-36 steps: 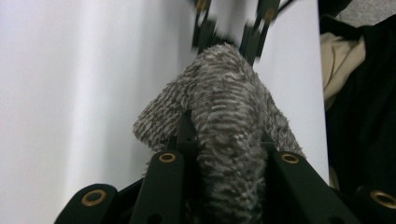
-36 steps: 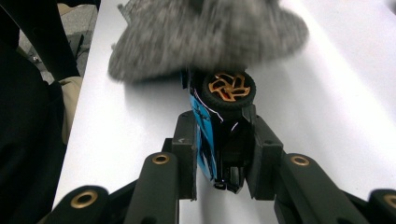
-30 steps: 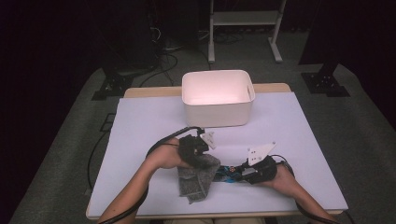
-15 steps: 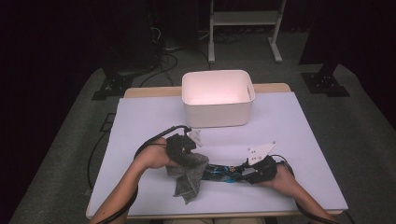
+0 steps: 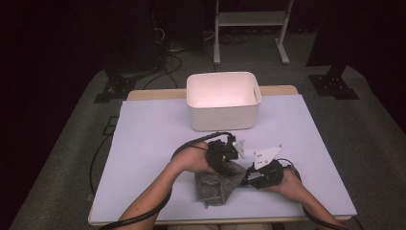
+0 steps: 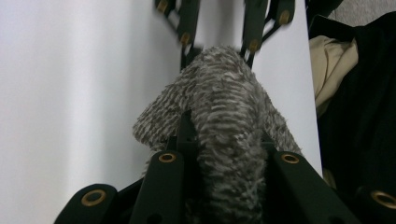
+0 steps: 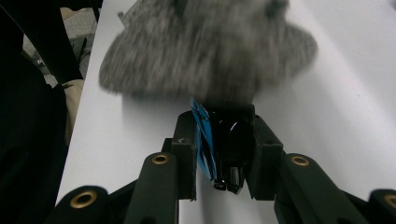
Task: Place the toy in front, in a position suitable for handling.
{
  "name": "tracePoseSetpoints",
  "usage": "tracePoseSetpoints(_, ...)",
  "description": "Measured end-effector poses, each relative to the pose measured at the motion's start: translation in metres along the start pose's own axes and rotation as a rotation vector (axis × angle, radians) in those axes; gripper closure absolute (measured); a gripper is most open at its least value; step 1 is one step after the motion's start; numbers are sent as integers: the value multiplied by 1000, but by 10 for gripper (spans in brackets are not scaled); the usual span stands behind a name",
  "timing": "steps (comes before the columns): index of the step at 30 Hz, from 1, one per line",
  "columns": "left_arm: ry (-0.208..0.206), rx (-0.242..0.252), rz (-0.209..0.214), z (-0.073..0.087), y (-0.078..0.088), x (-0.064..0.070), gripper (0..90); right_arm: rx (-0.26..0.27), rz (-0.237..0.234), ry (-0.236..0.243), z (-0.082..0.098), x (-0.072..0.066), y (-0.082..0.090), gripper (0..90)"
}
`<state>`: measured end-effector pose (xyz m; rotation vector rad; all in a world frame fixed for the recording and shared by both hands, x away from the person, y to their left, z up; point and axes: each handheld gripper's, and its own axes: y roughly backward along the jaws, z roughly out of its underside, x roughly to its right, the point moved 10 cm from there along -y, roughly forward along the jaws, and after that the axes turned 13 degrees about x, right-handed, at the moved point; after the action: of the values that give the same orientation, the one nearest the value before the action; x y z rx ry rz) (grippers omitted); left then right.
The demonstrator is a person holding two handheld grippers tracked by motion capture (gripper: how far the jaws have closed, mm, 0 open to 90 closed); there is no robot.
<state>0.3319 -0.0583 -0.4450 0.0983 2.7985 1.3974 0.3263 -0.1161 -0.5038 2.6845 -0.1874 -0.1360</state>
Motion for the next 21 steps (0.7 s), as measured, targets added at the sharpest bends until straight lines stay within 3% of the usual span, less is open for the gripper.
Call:
tracePoseSetpoints(5,0,-10,12,-2,-6,-2,734,0,1,5,0,0,0,681)
tracePoseSetpoints(15,108,0,-50,43,28,-13,733,-1,0,-12,0,1,0,670)
tracePoseSetpoints(21,122,29,-49,48,30,-12,733,-36,1,-14,3,0,-6,641)
